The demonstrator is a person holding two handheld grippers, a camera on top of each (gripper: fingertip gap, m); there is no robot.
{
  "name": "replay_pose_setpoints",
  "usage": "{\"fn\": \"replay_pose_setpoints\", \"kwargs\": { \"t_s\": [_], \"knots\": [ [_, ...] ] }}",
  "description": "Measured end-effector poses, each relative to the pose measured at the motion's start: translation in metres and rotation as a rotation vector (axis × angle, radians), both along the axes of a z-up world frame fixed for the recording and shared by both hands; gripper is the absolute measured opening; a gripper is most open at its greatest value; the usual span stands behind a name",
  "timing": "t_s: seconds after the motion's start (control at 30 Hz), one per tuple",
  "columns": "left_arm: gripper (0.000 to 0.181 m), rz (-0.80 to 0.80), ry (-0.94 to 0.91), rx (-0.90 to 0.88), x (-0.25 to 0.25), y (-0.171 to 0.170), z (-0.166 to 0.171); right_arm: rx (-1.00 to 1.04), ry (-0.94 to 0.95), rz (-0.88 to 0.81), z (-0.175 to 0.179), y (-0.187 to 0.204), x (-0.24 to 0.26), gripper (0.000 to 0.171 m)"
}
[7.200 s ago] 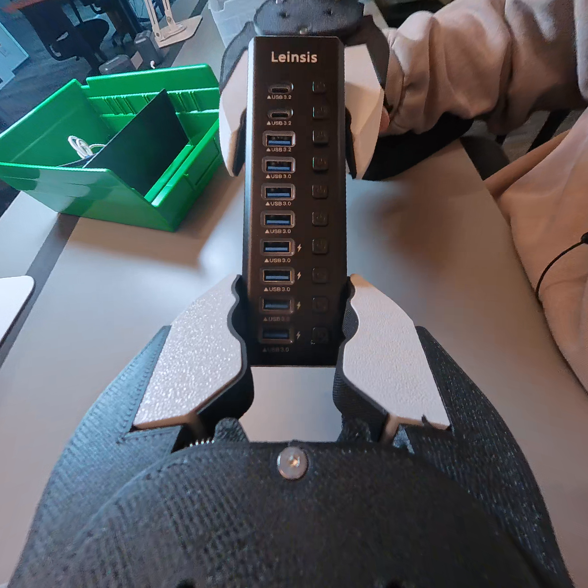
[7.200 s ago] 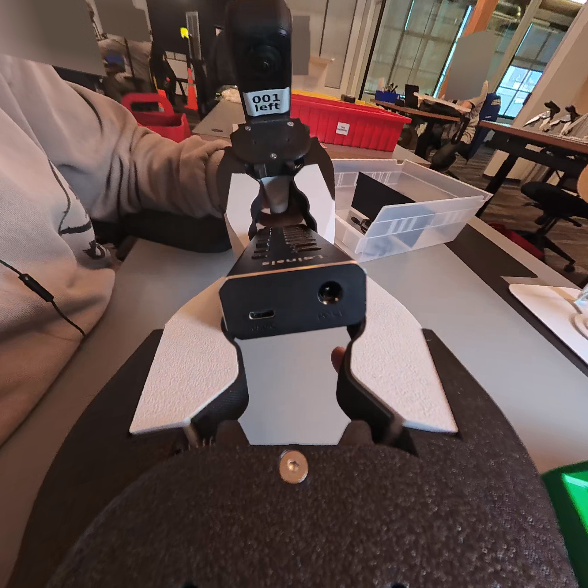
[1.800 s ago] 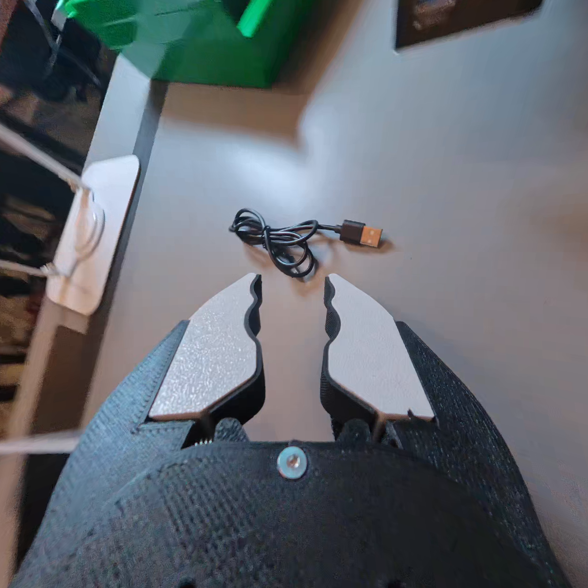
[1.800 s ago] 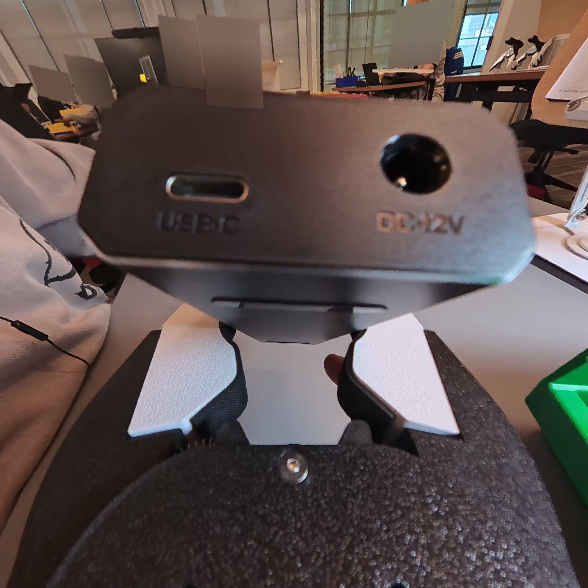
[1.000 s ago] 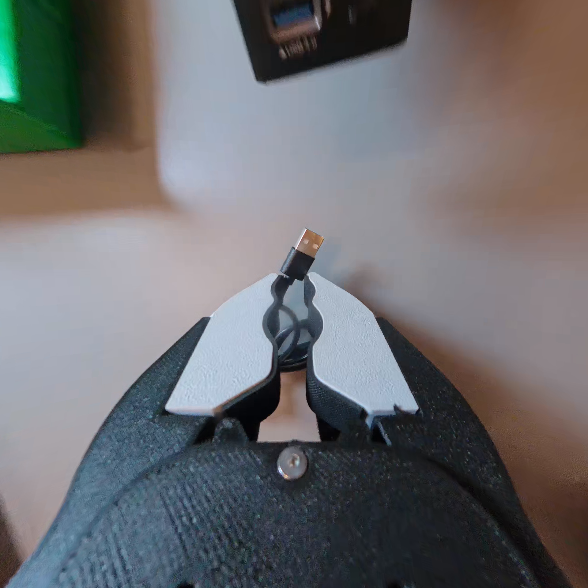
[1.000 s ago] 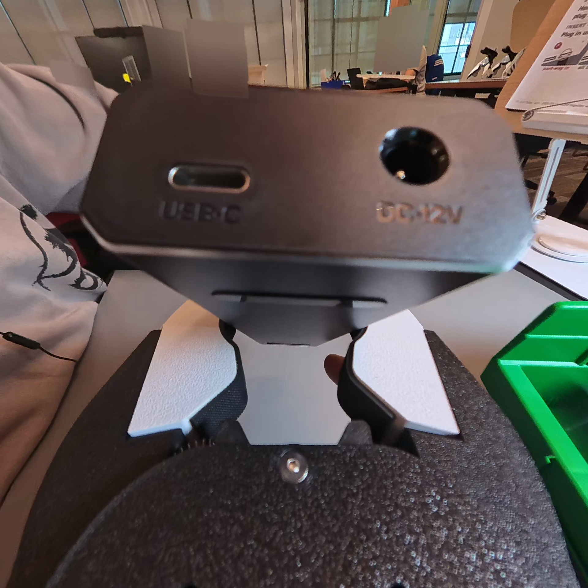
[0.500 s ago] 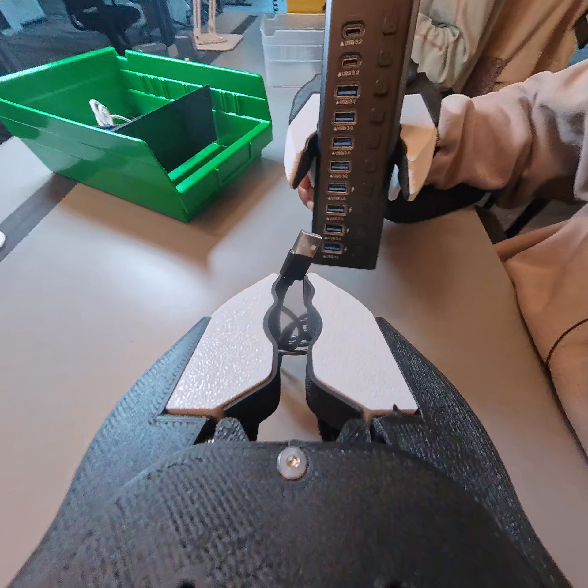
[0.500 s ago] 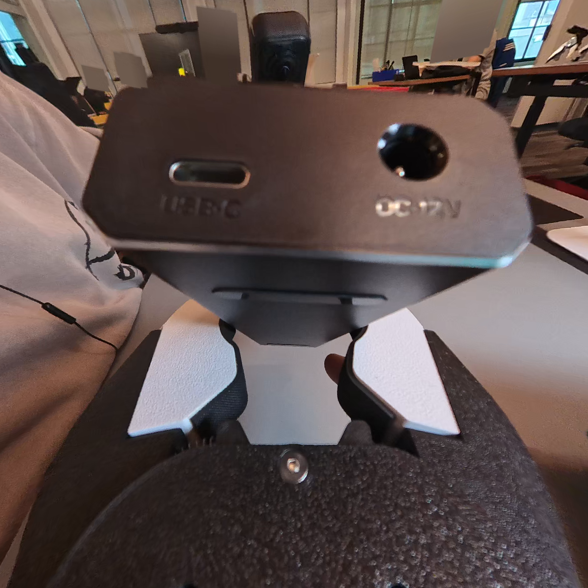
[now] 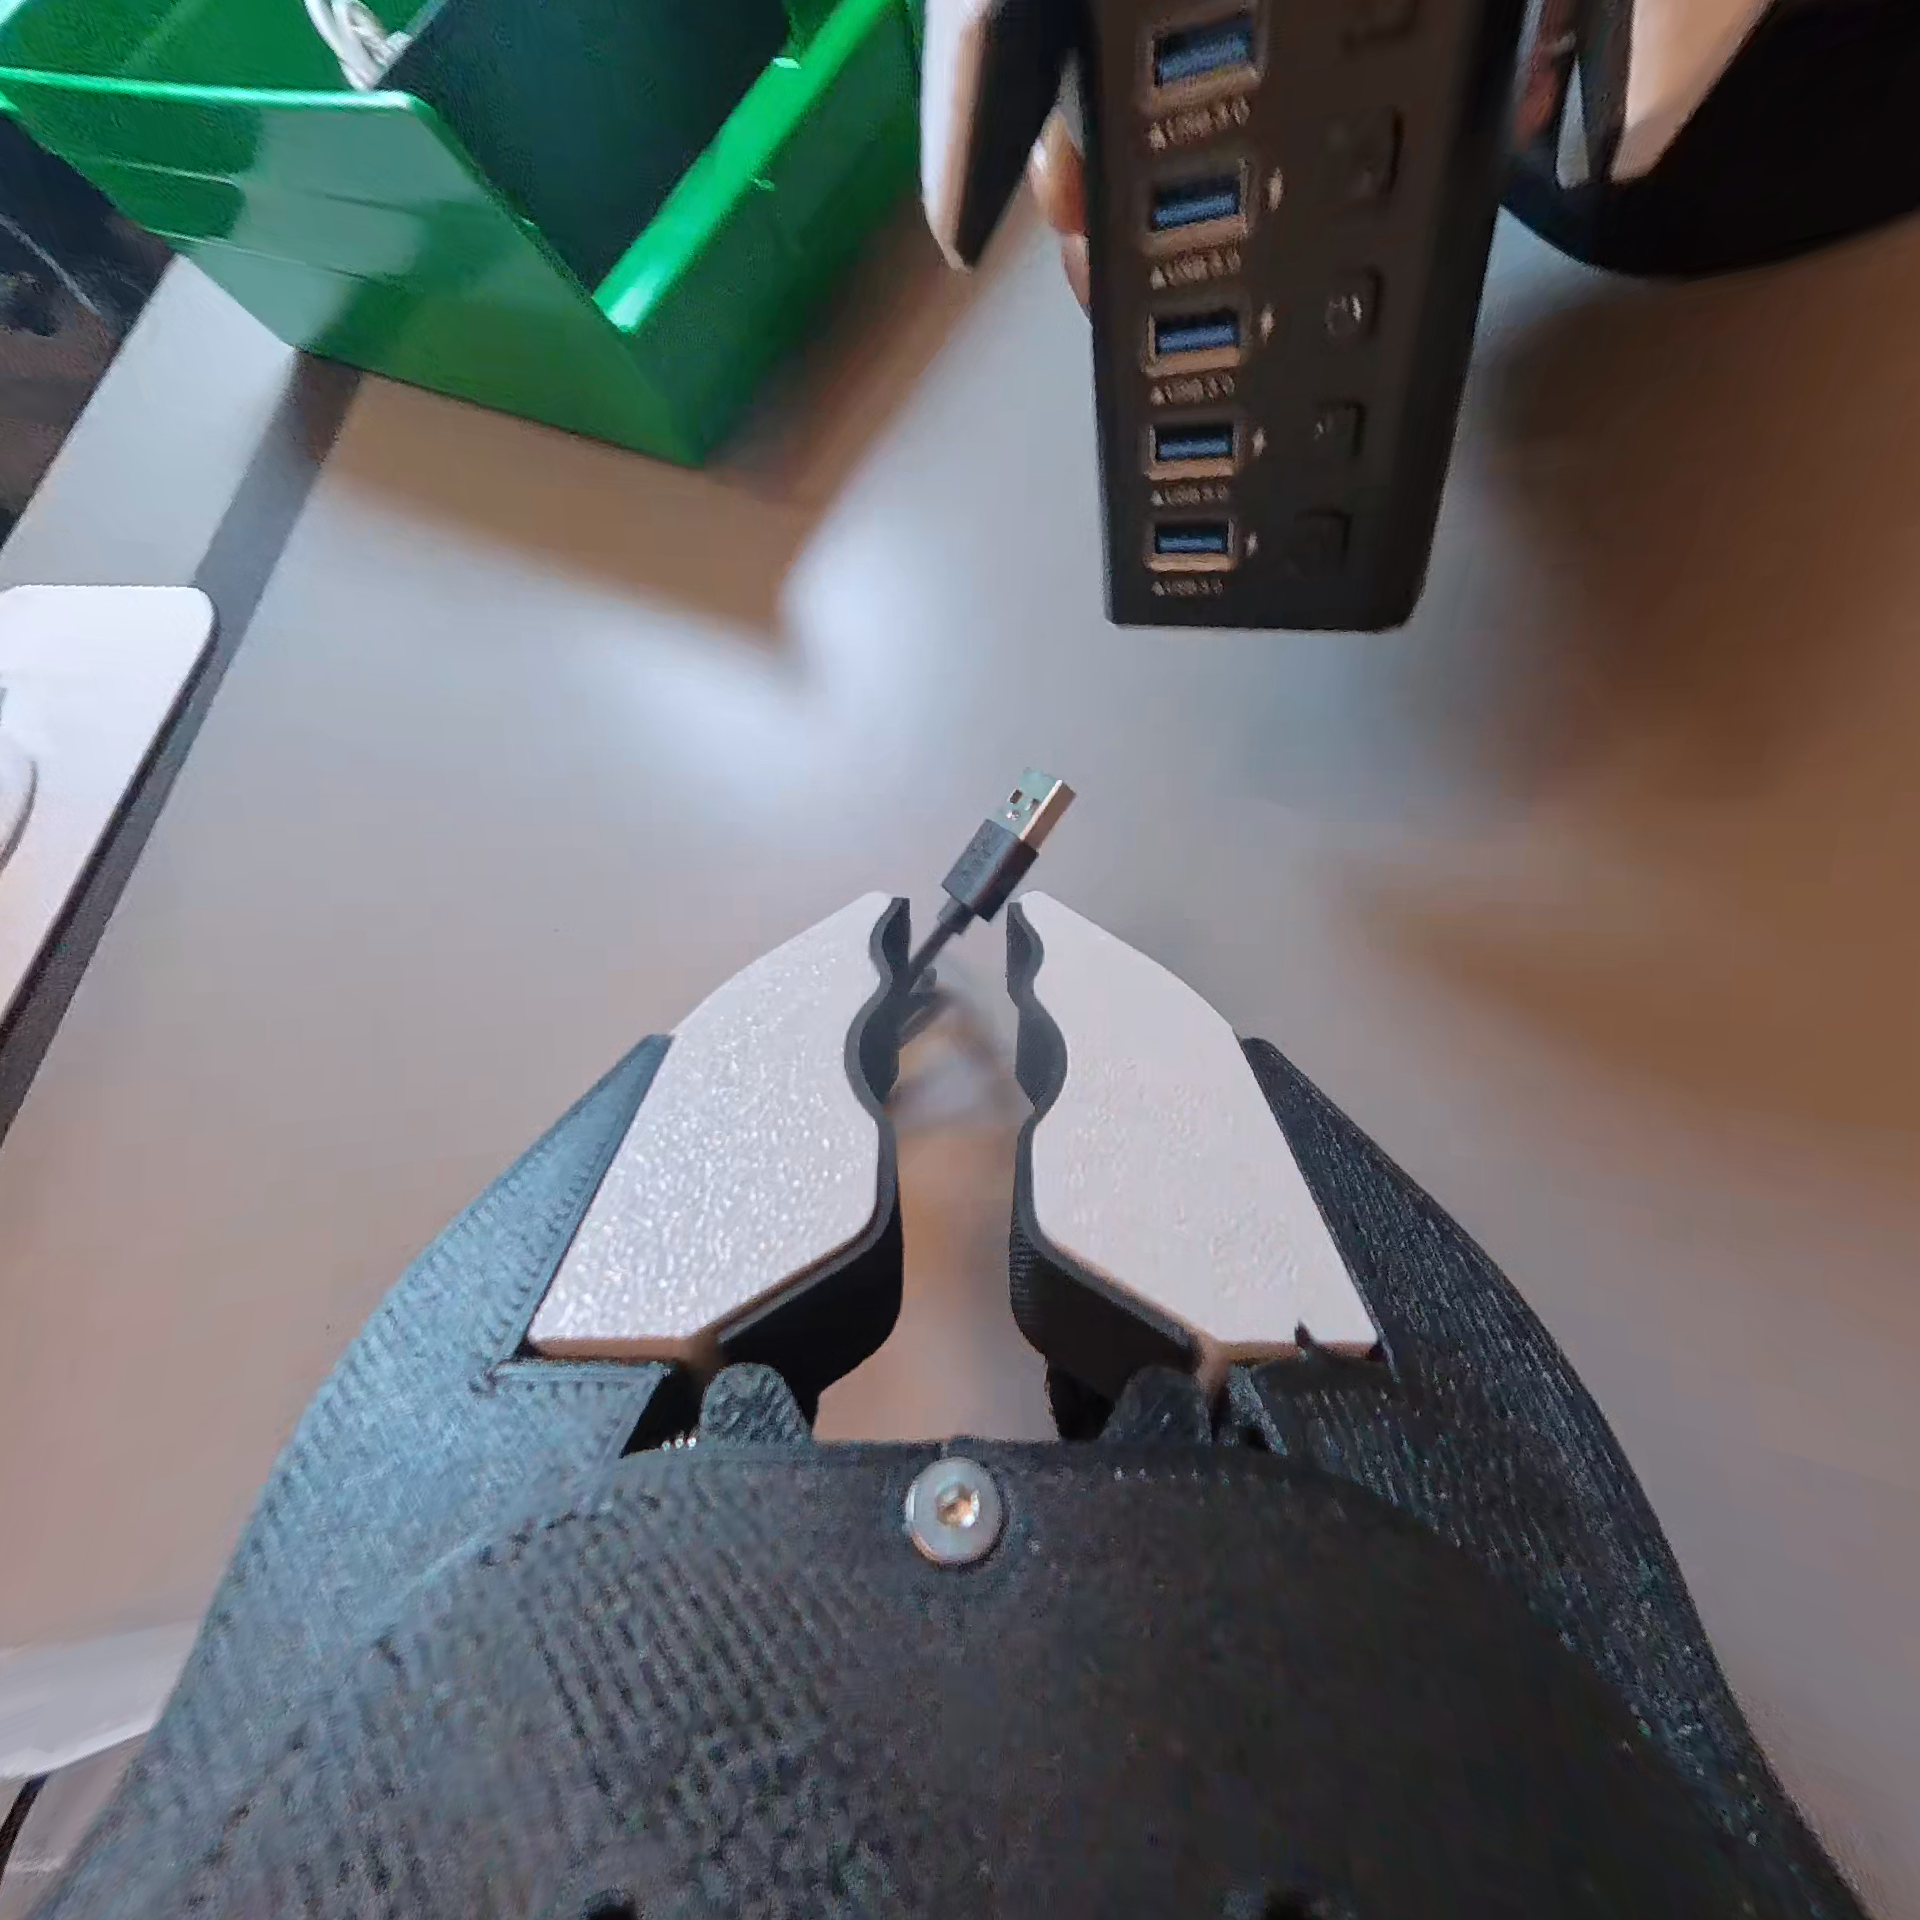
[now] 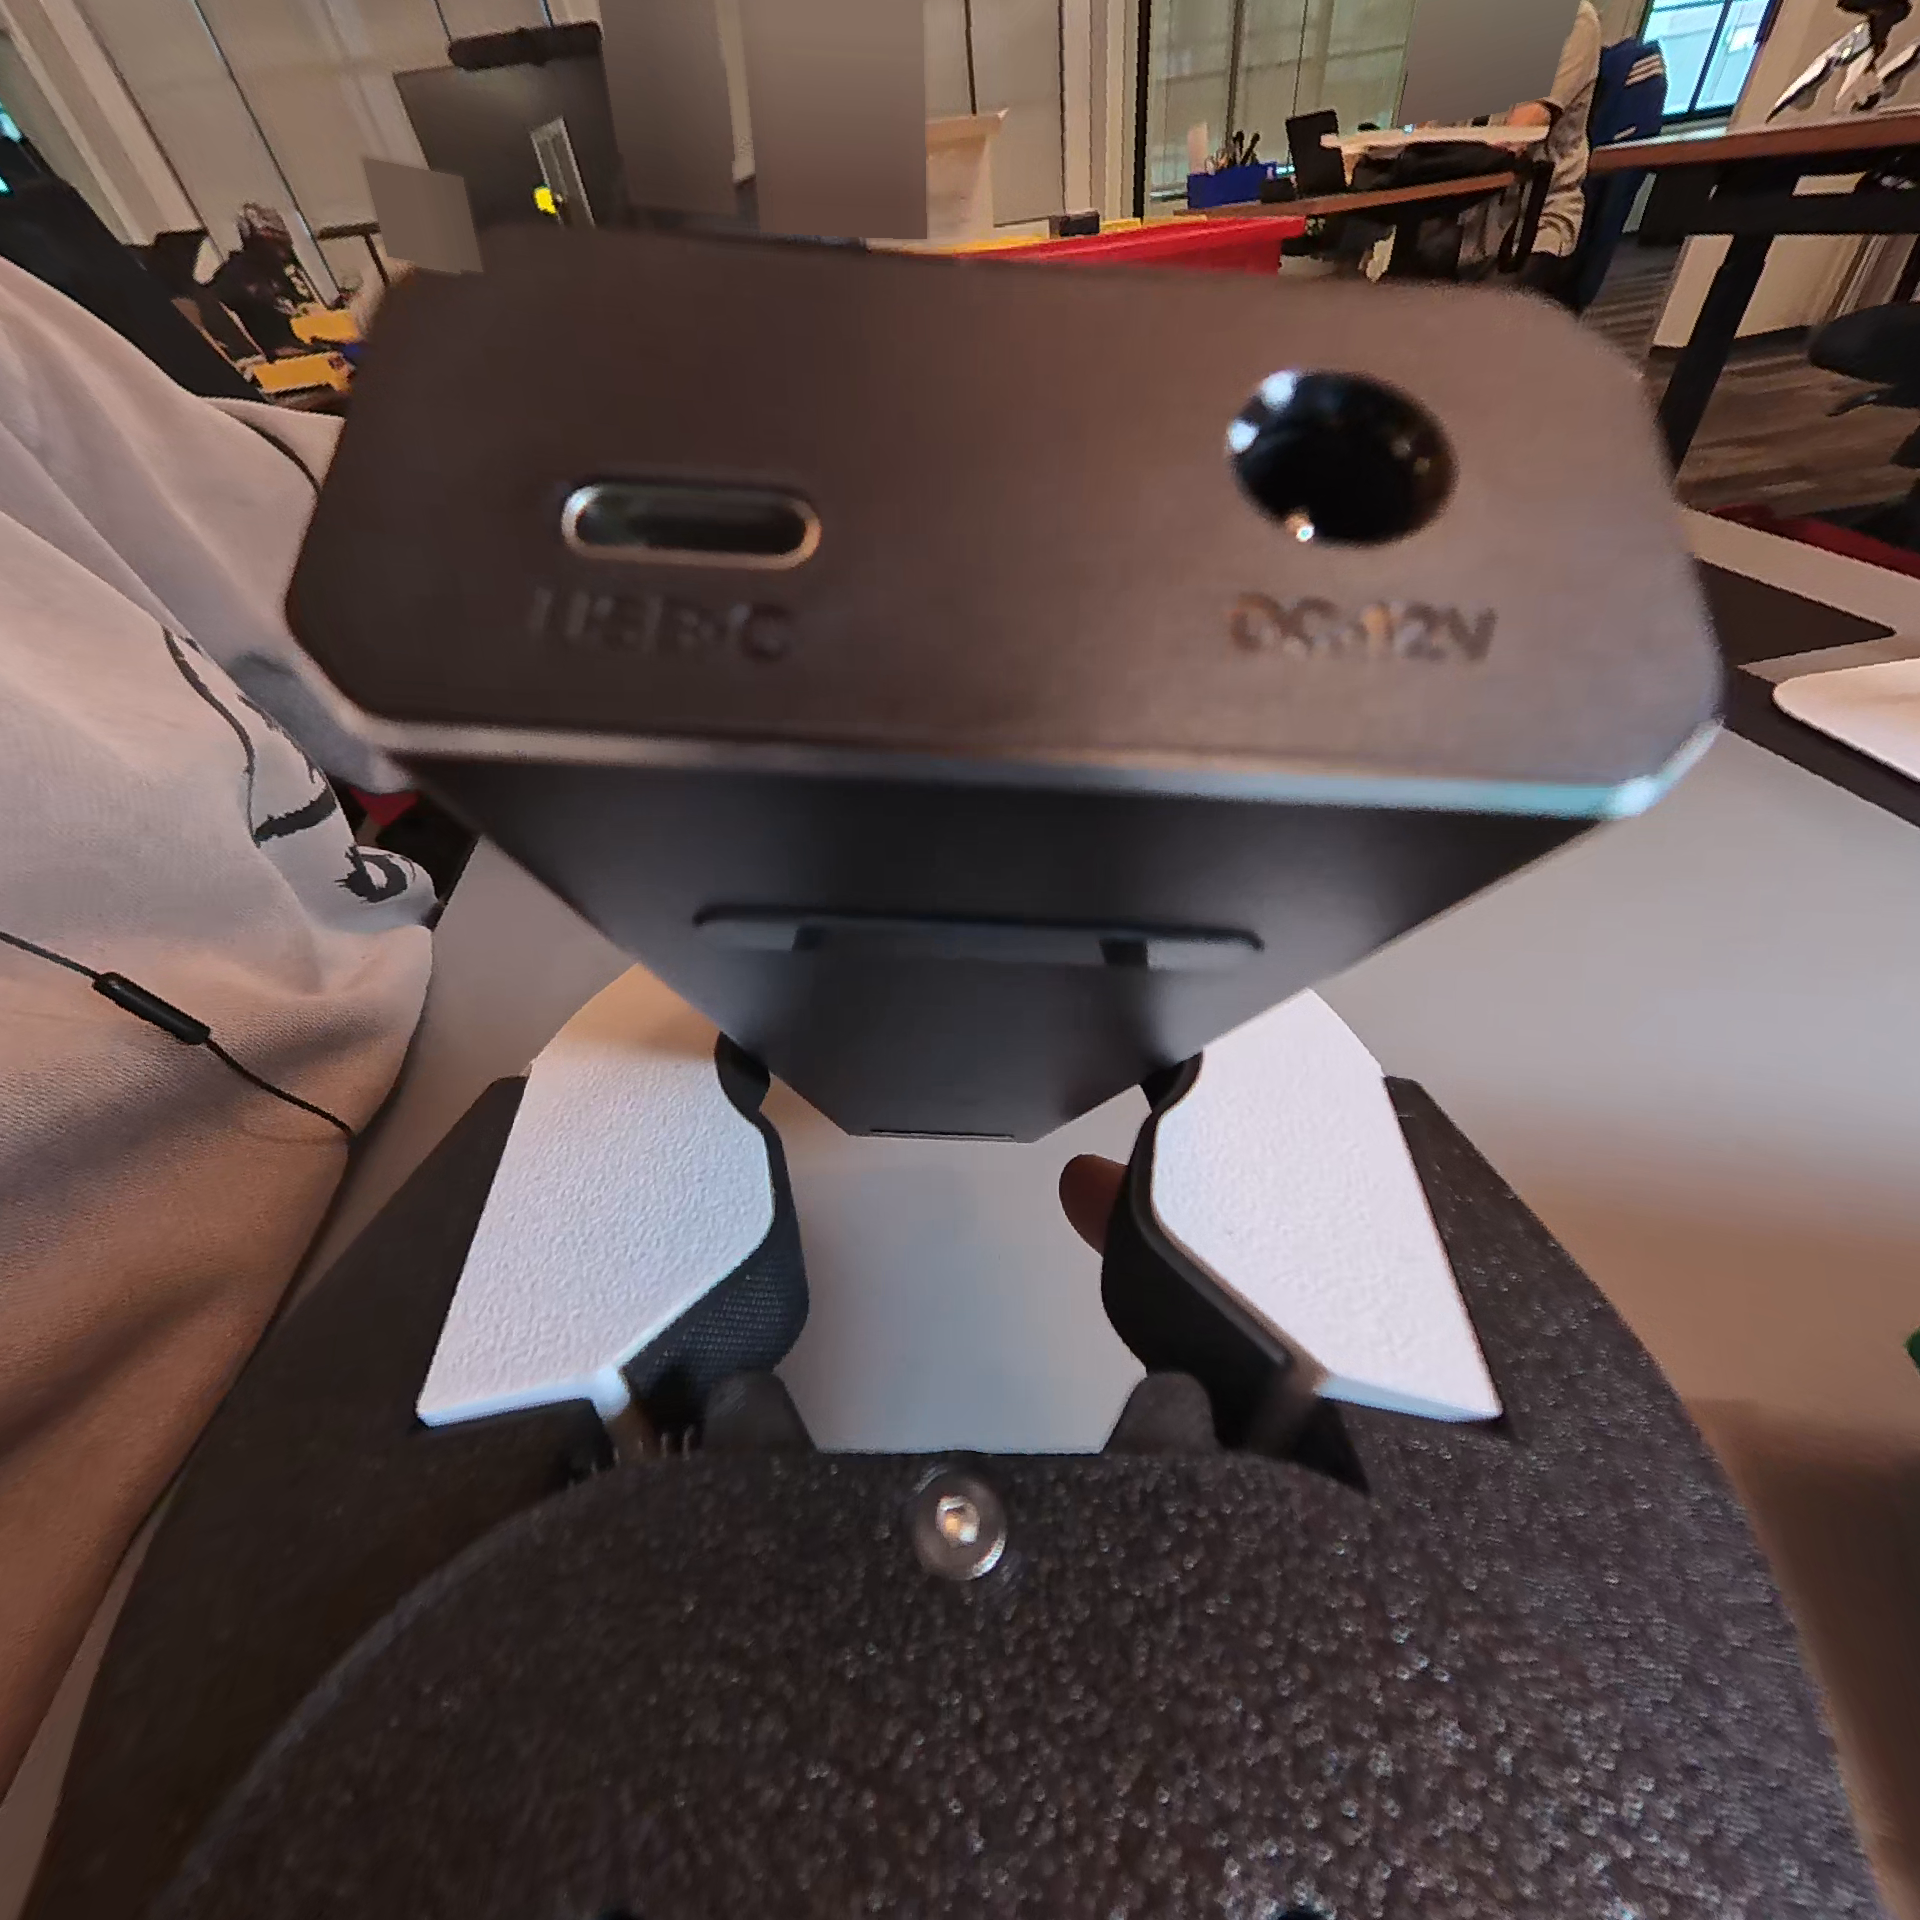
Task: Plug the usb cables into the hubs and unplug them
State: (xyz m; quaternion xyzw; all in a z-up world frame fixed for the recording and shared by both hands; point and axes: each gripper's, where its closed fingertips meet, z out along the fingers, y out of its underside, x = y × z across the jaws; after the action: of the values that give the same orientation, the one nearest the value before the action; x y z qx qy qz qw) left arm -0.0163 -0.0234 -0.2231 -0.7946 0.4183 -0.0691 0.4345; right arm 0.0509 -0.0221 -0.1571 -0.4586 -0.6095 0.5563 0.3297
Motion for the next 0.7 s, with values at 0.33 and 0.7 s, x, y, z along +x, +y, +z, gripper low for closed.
{"fn": "replay_pose_setpoints", "kwargs": {
  "t_s": [0.33,0.7],
  "knots": [
    [0.036,-0.260,0.071,-0.115,0.008,-0.037,-0.007,0.002,-0.002,0.005,0.001,0.002,0.002,0.070],
    [0.022,-0.453,0.408,-0.176,0.003,-0.033,-0.039,-0.012,-0.011,0.008,-0.001,0.002,0.000,0.070]
  ]
}}
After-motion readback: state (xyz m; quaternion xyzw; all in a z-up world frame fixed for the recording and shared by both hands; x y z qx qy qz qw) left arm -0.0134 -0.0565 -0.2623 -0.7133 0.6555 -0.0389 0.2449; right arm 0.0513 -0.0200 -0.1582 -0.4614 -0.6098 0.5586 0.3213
